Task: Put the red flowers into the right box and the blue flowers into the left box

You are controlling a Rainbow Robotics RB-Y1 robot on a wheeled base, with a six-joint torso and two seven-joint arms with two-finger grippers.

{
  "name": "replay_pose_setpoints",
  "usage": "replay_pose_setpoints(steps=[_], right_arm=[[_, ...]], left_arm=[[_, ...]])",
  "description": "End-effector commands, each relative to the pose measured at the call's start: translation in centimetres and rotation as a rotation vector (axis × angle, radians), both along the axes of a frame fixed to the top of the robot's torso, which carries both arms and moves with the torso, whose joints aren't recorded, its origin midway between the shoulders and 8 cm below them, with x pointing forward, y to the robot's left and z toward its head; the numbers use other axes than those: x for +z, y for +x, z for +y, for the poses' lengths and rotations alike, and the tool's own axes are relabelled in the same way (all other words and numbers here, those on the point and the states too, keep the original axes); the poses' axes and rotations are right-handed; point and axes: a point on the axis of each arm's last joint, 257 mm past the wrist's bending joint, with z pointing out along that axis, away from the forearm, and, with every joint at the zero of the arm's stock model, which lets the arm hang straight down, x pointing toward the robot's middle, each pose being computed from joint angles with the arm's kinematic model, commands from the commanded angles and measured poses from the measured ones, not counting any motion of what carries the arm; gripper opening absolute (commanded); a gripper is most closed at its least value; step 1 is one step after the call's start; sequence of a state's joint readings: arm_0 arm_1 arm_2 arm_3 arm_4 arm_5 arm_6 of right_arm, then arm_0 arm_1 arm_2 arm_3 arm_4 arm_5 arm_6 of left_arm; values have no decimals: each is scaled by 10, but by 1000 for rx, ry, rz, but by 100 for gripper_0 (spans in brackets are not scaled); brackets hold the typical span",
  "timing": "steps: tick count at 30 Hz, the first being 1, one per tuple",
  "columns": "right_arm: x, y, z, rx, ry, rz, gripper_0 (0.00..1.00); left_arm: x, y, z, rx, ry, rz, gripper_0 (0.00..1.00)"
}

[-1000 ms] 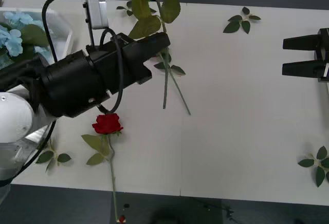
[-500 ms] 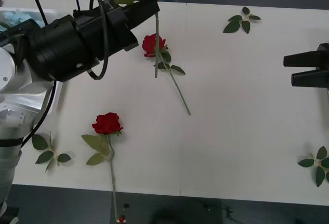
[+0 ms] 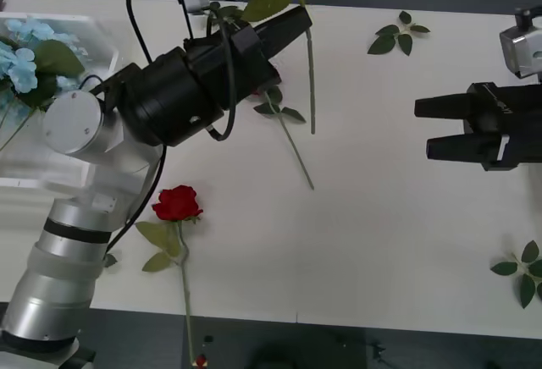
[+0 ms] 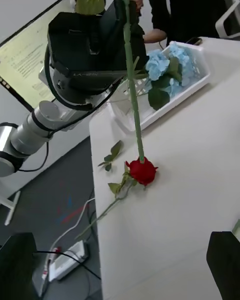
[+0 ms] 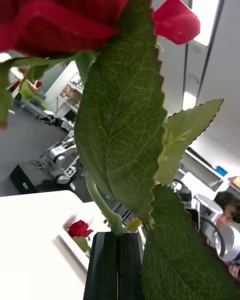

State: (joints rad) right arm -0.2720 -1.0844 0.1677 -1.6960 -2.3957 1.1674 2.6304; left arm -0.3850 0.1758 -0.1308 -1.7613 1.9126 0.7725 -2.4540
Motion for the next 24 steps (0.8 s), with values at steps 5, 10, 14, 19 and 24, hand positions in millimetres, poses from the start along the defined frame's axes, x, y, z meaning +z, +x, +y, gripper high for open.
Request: replay_pose_setpoints(steps=[5, 10, 14, 19, 24], right_arm=[[-17, 9, 19, 3, -35, -134, 100], [-26, 12, 34, -1, -15, -141, 100], [-30, 16, 46, -19, 16, -130, 100], [-31, 19, 60, -37, 61, -116, 100], [-36, 23, 72, -57, 90, -97, 100]], left_arm=[[25, -11, -23, -31, -77, -44, 0], [28, -12, -27, -52, -119, -17, 0], [23, -12, -28, -71, -131, 7, 0], [13, -12, -32, -87, -123, 28, 0], [4, -15, -35, -98, -121, 47, 0]])
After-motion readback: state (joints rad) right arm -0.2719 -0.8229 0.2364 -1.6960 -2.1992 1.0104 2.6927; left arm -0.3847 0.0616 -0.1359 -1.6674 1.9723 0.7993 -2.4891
